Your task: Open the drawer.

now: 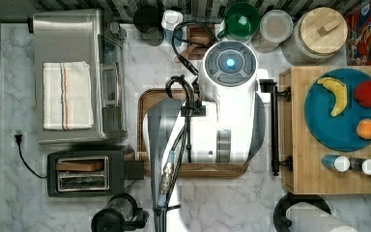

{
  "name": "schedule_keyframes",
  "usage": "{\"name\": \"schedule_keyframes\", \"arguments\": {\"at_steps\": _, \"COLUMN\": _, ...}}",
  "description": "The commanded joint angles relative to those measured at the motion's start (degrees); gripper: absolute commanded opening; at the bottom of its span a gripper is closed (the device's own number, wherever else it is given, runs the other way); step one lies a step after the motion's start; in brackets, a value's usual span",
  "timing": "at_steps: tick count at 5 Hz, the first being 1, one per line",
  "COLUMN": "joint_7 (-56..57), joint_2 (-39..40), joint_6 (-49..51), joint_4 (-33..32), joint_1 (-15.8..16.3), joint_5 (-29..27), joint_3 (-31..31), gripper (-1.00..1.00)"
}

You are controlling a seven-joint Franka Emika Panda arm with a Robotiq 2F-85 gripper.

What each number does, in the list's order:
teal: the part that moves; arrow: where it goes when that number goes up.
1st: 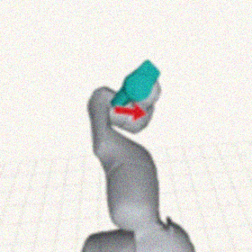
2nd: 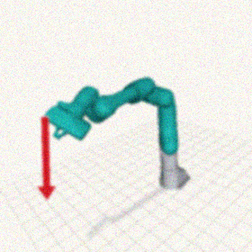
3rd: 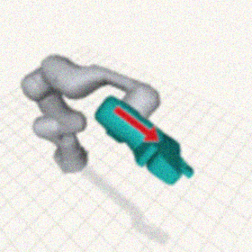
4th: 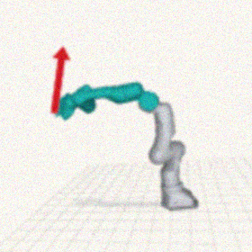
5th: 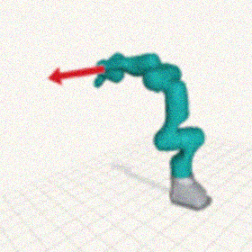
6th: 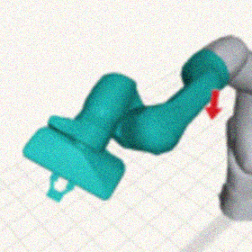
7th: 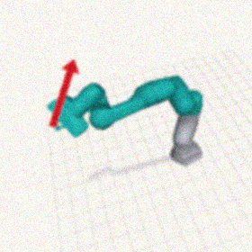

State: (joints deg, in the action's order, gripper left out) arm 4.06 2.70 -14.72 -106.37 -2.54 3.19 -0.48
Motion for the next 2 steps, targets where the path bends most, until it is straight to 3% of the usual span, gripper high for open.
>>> {"name": "schedule_keyframes", "arguments": {"at_steps": 1, "joint_7": 0.1, "joint_2": 0.3, "joint_6": 0.0, "joint_4": 0.0, "joint_1": -0.2, "joint_5": 0.2, "joint_3": -0.2, "gripper": 1.0}}
{"name": "schedule_keyframes", "arguments": {"at_steps": 2, "joint_7": 5.3, "joint_2": -0.6, "joint_6": 1.0, "joint_4": -0.9, "joint_1": -0.8, "joint_5": -1.5, "joint_3": 0.0, "gripper": 1.0}}
